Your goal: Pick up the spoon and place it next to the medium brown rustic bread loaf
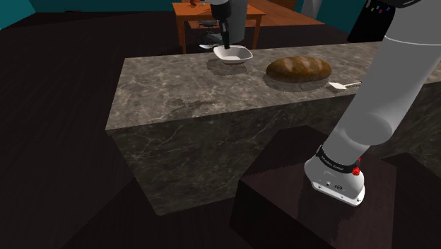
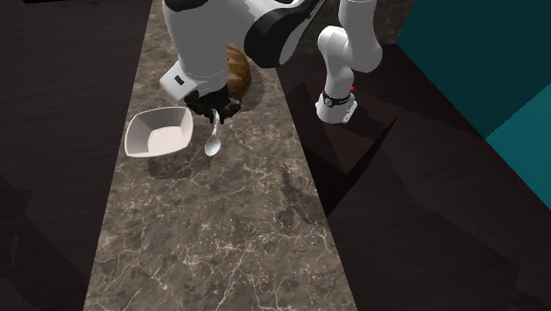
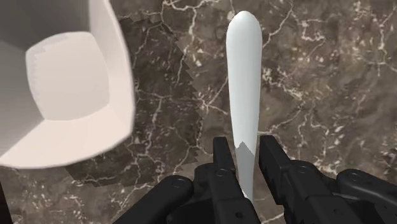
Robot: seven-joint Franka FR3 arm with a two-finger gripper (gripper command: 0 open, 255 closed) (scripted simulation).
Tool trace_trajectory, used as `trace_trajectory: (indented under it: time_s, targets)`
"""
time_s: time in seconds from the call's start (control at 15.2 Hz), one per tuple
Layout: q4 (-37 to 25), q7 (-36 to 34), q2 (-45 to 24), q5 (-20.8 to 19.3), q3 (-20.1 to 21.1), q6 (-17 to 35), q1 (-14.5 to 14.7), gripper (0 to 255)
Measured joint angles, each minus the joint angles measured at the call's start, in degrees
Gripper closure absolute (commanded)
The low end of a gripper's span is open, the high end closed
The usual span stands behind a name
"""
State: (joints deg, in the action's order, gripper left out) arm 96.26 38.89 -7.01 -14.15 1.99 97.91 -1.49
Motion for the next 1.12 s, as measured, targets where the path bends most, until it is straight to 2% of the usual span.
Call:
trace_trajectory:
  time_s: [0.86, 1.12]
  targets:
    - [-0.9, 15.9, -1.8, 0.0, -7.3, 4.9, -9.4, 255]
    - [-4.8, 21.1, -4.6, 0.6, -9.3, 5.1, -12.4, 255]
